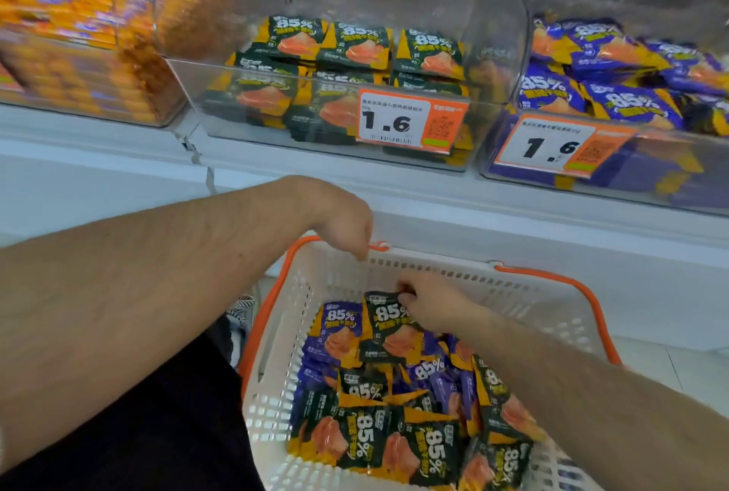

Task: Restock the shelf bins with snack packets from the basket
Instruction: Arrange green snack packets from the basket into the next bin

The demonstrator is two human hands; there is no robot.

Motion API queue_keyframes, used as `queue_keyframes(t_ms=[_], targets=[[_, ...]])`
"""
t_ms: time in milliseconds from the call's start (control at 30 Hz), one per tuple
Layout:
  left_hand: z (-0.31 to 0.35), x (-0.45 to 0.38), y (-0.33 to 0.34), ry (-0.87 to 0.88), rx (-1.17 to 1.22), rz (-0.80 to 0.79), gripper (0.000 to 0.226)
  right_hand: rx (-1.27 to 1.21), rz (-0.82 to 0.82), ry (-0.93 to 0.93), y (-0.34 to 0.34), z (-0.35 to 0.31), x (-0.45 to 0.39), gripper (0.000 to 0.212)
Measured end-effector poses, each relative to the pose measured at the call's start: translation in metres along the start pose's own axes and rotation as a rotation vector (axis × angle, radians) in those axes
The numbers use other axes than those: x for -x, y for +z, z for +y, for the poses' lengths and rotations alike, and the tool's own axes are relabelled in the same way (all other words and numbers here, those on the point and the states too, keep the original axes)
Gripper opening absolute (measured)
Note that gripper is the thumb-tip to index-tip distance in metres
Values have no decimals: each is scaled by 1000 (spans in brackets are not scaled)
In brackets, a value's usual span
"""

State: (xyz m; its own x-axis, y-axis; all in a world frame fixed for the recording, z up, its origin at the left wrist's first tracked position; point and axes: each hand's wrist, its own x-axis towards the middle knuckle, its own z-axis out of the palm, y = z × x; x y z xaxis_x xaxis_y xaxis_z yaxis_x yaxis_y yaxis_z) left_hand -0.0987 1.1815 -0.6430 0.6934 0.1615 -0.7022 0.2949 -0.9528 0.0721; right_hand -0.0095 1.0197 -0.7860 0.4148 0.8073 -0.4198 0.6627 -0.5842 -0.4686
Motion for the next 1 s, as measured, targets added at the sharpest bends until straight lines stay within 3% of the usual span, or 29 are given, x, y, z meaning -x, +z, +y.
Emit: queue_keyframes(t_ms=[67,167,233,333,467,633,700,800,900,1000], targets=[[-12,6,-4,-16,23,2,26,-31,87,-78,-32,-17,5,15],[-29,21,-10,-42,158,17,57,-121,184,-168,-72,-37,17,12],[-38,32,-13,-3,298,50,61,-167,226,-209,-96,-50,27,15],[-47,49,-15,88,554,110,44,-183,288,-255,-126,-69,38,31],[-51,65,-21,287,957,223,27,-334,422,-295,-149,-92,48,25],[-55,79,-30,318,1269,541,9,-374,633,-379,-166,-122,51,23],[-58,80,-34,295,1418,686,11,-266,839,-415,-171,-126,52,17],[-63,85,-42,266,1608,888,9,115,1093,-632,-177,-130,63,37],[-69,88,-46,253,1705,998,15,496,1005,-739,-173,-139,68,62],[-67,91,-50,235,1799,997,20,688,1040,-739,-171,-148,52,47]])
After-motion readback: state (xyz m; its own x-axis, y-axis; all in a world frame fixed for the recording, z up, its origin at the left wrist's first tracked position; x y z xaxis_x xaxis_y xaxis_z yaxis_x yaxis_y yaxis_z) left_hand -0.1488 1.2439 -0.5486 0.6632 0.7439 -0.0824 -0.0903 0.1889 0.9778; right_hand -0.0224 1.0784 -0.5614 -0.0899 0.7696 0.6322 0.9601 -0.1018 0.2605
